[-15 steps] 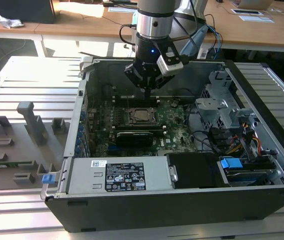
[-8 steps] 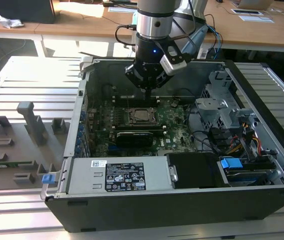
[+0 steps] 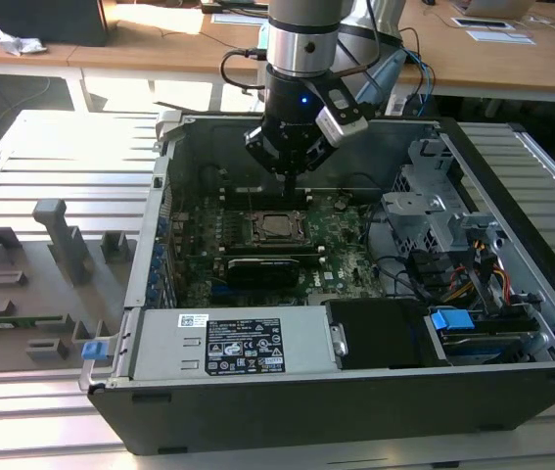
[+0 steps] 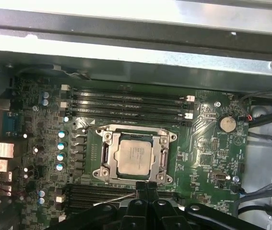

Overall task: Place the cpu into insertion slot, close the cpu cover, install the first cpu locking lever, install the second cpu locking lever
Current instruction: 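Install the first cpu locking lever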

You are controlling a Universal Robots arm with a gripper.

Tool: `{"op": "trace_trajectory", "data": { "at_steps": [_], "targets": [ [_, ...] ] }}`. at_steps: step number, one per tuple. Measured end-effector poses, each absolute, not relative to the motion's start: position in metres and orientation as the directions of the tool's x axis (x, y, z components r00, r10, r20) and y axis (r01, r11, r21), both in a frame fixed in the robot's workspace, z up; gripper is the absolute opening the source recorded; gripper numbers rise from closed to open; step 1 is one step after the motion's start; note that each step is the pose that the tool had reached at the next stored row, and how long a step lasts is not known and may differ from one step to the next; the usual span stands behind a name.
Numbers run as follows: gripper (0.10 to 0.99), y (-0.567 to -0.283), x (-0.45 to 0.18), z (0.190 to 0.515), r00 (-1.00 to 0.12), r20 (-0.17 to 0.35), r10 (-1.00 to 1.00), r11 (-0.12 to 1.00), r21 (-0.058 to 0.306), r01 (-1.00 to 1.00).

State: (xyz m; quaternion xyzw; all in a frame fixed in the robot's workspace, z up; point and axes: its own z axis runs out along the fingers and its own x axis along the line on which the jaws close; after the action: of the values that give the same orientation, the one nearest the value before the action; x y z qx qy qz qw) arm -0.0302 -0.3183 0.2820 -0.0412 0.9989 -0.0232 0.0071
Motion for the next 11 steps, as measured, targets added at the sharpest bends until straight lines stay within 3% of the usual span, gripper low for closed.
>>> {"op": "trace_trajectory", "data": {
  "at_steps": [11],
  "targets": [
    [0.106,-0.311,-0.062,0.281,-0.996,-0.012,-0.083,0.996,-0.047,-0.082]
  ]
}}
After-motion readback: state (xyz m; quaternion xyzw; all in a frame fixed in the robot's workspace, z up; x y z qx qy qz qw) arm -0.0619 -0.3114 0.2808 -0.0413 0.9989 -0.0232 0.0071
